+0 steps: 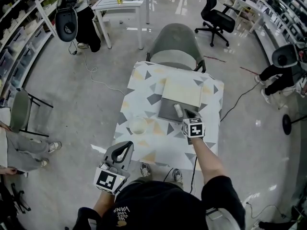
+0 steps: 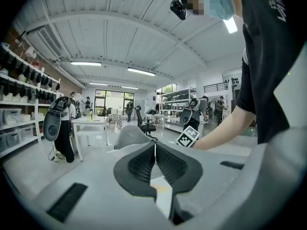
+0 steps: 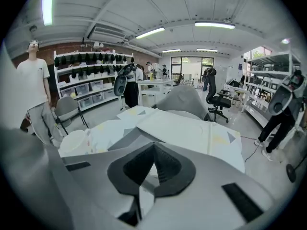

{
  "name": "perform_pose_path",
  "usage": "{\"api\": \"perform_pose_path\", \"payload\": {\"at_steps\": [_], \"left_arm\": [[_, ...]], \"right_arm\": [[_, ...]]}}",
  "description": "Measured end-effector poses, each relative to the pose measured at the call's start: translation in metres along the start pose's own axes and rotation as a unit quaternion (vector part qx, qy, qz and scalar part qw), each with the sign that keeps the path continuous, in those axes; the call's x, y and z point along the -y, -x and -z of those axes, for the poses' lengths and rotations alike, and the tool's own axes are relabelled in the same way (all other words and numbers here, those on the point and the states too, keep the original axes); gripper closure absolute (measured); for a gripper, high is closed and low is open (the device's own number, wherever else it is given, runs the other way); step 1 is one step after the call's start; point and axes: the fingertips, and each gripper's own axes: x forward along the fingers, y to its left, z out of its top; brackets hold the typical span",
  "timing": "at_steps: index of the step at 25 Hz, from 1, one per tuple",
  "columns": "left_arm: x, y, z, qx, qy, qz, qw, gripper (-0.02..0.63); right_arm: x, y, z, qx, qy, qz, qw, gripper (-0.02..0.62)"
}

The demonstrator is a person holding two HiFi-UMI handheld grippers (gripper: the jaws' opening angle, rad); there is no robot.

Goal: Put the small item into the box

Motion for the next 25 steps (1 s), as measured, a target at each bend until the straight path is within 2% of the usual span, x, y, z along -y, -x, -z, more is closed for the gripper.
{"api": "perform_pose_path", "payload": {"at_steps": [12, 20, 25], "left_arm": [[0.04, -0.018, -0.019, 0.012, -0.007, 0.023, 0.9996, 0.6], [0.089, -0.04, -0.031, 0.014, -0.005, 0.046, 0.9988, 0.6], [0.118, -0.053, -0.034, 0.016, -0.006, 0.054, 0.9984, 0.6]], "right_arm": [[-0.01, 0.108, -0.004, 0.089, -0.069, -0.029, 0.993, 0.595], [-0.002, 0.19, -0.005, 0.14, -0.062, -0.034, 0.988, 0.595], [-0.001, 0.236, -0.004, 0.162, -0.055, -0.051, 0.984, 0.595]]}}
